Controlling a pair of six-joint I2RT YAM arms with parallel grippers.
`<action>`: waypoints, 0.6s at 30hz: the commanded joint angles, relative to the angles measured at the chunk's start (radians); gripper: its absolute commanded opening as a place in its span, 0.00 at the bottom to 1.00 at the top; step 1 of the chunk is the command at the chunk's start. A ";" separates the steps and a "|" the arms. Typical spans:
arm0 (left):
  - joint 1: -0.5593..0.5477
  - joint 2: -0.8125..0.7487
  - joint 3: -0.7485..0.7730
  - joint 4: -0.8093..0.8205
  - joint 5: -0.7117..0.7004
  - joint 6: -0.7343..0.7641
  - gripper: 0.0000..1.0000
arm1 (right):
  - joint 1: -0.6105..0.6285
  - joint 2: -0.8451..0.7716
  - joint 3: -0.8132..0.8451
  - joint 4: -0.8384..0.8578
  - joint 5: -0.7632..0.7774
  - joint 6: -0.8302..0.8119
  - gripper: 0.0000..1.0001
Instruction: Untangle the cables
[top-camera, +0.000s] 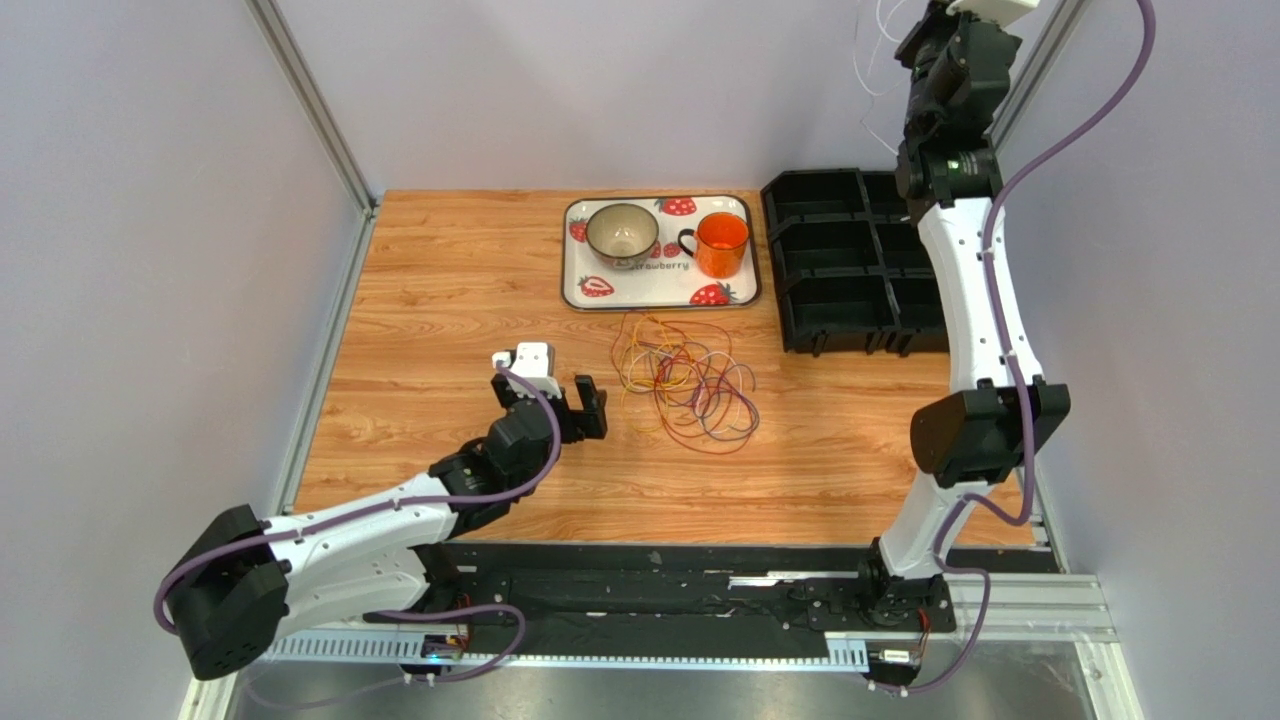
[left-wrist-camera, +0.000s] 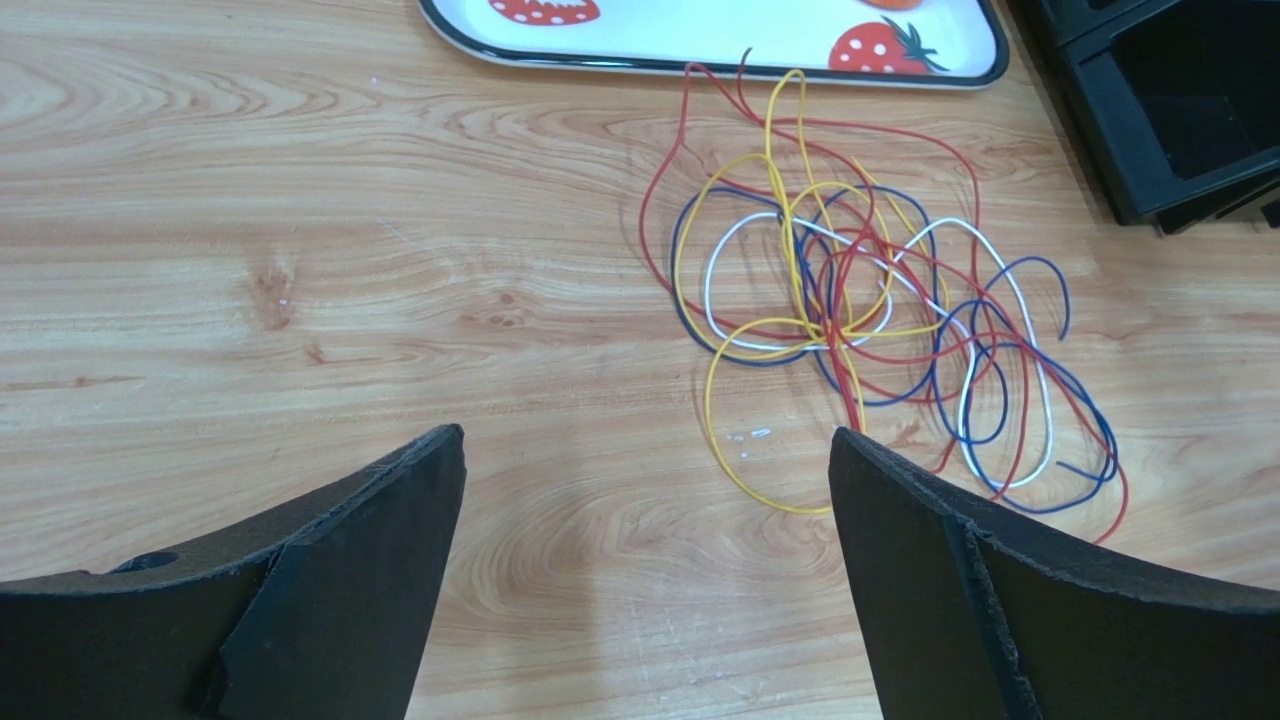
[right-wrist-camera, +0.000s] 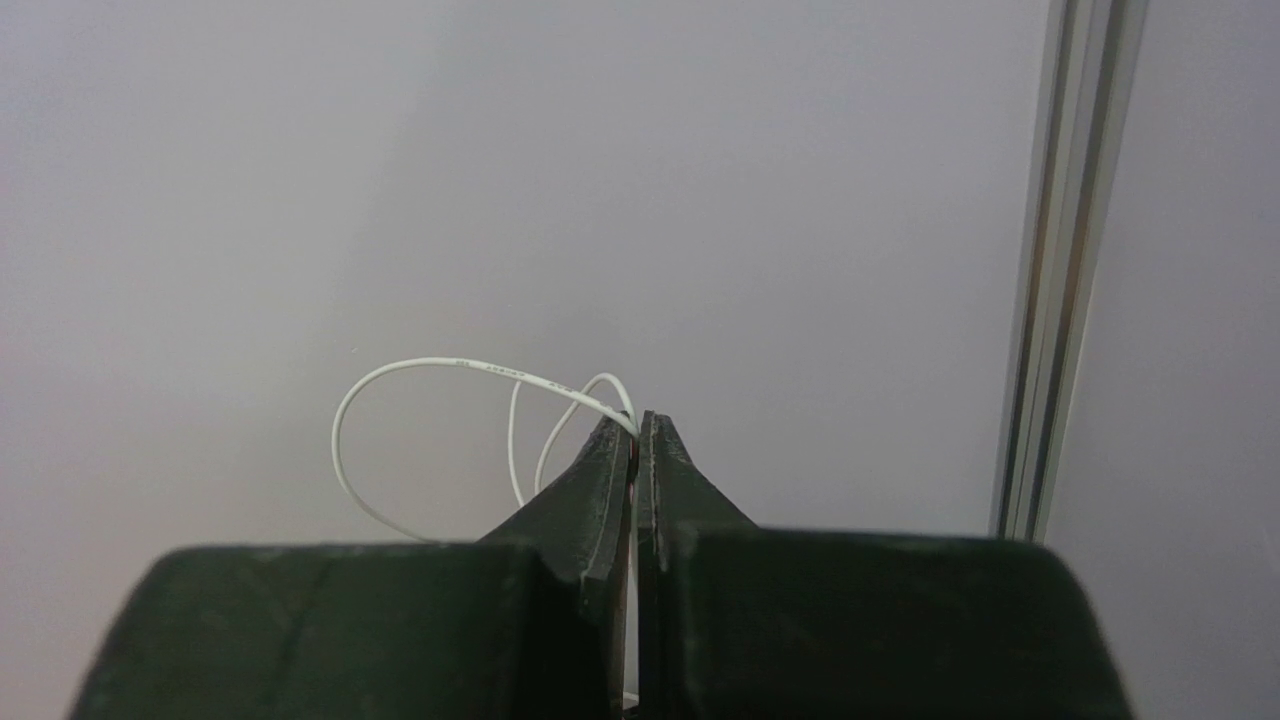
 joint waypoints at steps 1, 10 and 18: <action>0.007 0.011 0.009 0.058 -0.001 0.014 0.98 | -0.061 0.077 0.101 0.094 -0.022 0.073 0.00; 0.020 0.023 0.018 0.058 -0.004 0.017 0.96 | -0.117 0.201 0.162 0.215 -0.053 0.099 0.00; 0.027 0.040 0.035 0.047 0.002 0.017 0.94 | -0.130 0.291 0.191 0.341 -0.055 0.077 0.00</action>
